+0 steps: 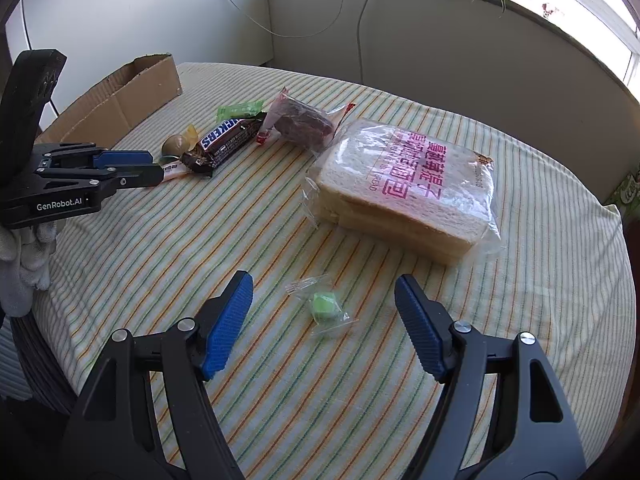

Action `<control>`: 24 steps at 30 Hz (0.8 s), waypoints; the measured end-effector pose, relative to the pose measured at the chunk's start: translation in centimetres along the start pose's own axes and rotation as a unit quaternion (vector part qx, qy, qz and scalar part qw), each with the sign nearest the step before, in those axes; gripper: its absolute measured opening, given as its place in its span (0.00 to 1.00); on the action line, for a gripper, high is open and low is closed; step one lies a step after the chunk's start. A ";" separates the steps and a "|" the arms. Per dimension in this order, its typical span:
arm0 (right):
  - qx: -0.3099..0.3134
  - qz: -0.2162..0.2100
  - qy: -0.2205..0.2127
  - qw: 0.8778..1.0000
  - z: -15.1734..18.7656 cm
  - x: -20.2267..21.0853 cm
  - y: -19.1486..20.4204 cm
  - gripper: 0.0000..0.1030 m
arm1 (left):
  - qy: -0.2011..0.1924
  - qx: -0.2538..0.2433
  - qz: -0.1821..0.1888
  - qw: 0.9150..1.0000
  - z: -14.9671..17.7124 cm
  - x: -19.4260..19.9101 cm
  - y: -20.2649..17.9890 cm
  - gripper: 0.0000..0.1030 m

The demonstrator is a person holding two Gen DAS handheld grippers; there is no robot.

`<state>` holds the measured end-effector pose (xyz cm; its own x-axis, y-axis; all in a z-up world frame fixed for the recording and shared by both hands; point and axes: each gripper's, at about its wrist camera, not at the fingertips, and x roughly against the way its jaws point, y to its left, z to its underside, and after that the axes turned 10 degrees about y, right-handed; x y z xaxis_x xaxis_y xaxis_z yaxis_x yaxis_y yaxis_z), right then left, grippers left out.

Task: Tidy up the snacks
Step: 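Move the left tool to the pink packet while the right tool approaches the green candy bag, then grasp the pink-and-white packet with the left tool while the right tool grasps the green candy bag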

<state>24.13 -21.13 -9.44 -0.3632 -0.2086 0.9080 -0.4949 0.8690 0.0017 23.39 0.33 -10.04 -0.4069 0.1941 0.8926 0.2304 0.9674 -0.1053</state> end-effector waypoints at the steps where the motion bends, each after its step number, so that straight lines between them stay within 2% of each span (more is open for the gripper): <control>1: 0.001 -0.001 0.001 1.000 -0.1 -0.1 0.0 0.74 | 0.003 -0.002 -0.001 1.000 -0.1 -0.3 0.0 0.29; 3: 0.002 -0.004 0.003 1.000 -0.1 -0.4 0.1 0.72 | 0.003 -0.004 -0.002 1.000 -0.2 -0.6 -0.1 0.29; 5: 0.003 -0.006 0.008 1.000 -0.1 -0.8 0.2 0.63 | 0.003 -0.005 -0.001 1.000 -0.4 -0.8 -0.6 0.29; 7: 0.004 -0.005 0.010 1.000 -0.1 -1.0 0.2 0.60 | 0.003 -0.010 0.000 1.000 -0.3 -0.8 -0.9 0.29; 9: 0.006 -0.007 0.009 1.000 0.0 -0.9 0.2 0.59 | 0.003 -0.019 -0.006 1.000 -0.2 -0.8 -1.3 0.22; 12: 0.006 -0.007 0.008 1.000 0.1 -1.0 0.2 0.54 | 0.000 -0.027 -0.022 0.999 -0.2 -0.9 -1.8 0.20; 19: -0.002 -0.006 0.006 1.000 0.4 -0.8 0.2 0.29 | -0.005 -0.032 -0.036 0.999 -0.1 -1.0 -2.4 0.19; 24: -0.006 -0.005 0.004 1.000 0.6 -0.6 0.0 0.26 | -0.007 -0.026 -0.029 0.999 0.5 -0.9 -2.8 0.19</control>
<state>23.87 -21.27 -10.23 -0.3522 -0.2128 0.9114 -0.4892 0.8721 0.0146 22.65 -2.51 -10.77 -0.4329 0.1399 0.8905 0.2516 0.9674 -0.0296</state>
